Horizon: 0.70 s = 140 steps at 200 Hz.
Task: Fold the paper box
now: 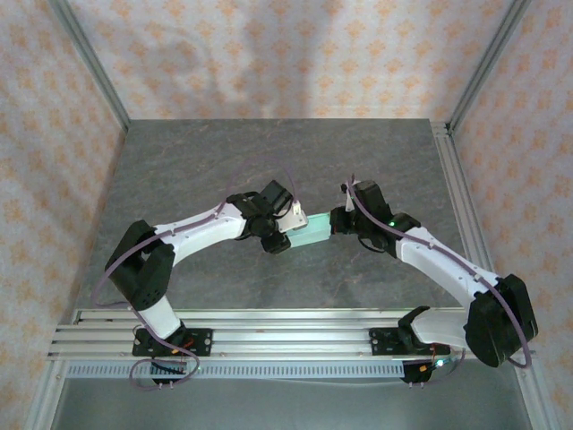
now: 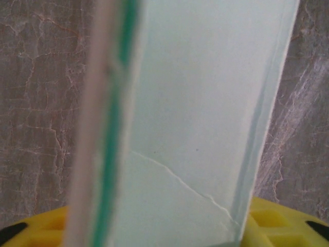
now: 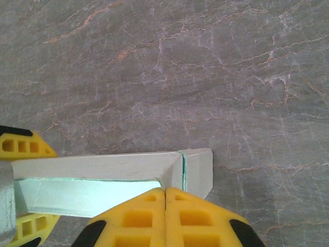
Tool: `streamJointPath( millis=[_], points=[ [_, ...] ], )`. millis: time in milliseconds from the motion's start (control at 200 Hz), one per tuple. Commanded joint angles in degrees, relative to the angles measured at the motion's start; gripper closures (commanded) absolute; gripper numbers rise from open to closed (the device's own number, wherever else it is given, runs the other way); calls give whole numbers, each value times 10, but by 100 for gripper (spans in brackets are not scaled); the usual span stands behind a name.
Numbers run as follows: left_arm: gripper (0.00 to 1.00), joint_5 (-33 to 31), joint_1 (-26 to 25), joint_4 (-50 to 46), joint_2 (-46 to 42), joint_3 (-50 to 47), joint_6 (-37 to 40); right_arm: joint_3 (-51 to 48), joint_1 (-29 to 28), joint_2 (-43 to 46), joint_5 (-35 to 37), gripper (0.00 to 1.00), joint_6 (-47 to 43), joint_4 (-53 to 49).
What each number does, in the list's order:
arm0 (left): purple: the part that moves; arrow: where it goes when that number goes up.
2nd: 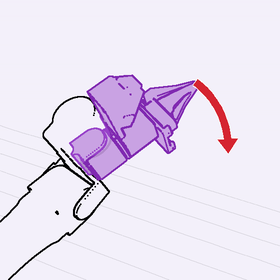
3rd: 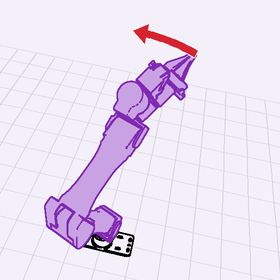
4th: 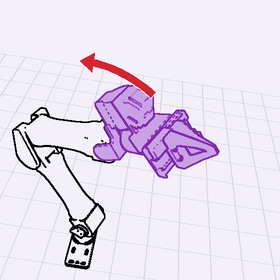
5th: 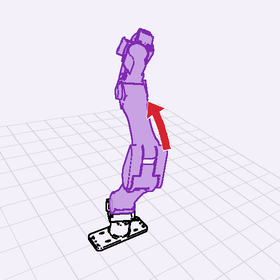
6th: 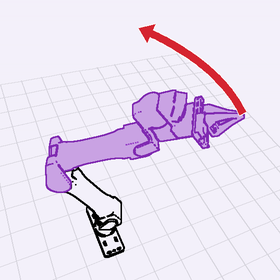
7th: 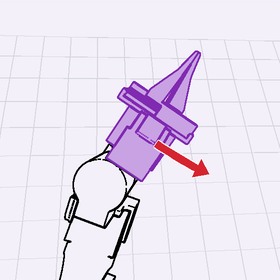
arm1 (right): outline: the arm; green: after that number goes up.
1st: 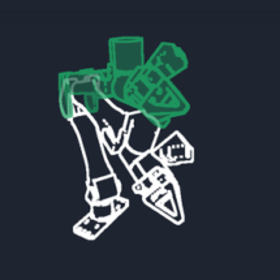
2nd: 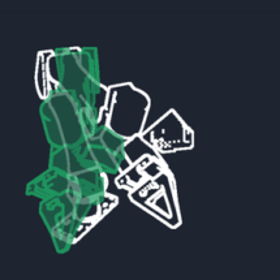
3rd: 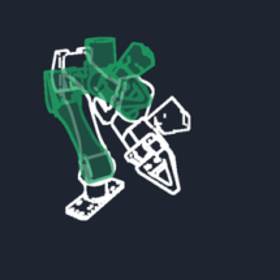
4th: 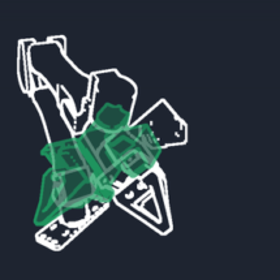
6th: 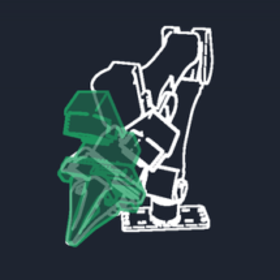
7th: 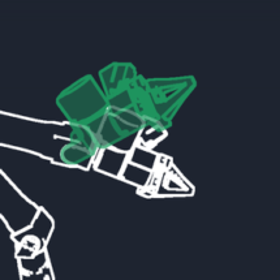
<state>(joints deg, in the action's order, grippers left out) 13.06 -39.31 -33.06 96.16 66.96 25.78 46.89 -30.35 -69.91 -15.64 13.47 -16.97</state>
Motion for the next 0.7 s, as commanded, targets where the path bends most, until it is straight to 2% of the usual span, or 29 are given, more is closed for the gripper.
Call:
streamJointPath(
  millis=[0, 160, 325, 475, 596, 651, 696],
  points=[
    [40, 4, 3, 26, -27, -11, -25, -8, -8, 7, 26, 100, -5, 6],
    [18, 10, 2, 69, -70, -35, -57, 6, -33, 3, 73, 100, -16, -11],
    [1, 9, 0, 119, -118, -69, -93, 16, -49, -2, 103, 100, -18, -13],
    [0, -61, 0, 152, -155, -91, -172, 26, -59, -11, 120, 100, -19, -17],
    [0, -74, 1, 142, -180, -99, -252, 30, -61, -18, 118, 100, -18, -17],
    [6, -86, 1, 123, -185, -97, -286, 32, -61, -21, 117, 100, -17, -18],
    [15, -98, 1, 105, -187, -93, -311, 32, -61, -20, 116, 100, -16, -18]
  ],
)
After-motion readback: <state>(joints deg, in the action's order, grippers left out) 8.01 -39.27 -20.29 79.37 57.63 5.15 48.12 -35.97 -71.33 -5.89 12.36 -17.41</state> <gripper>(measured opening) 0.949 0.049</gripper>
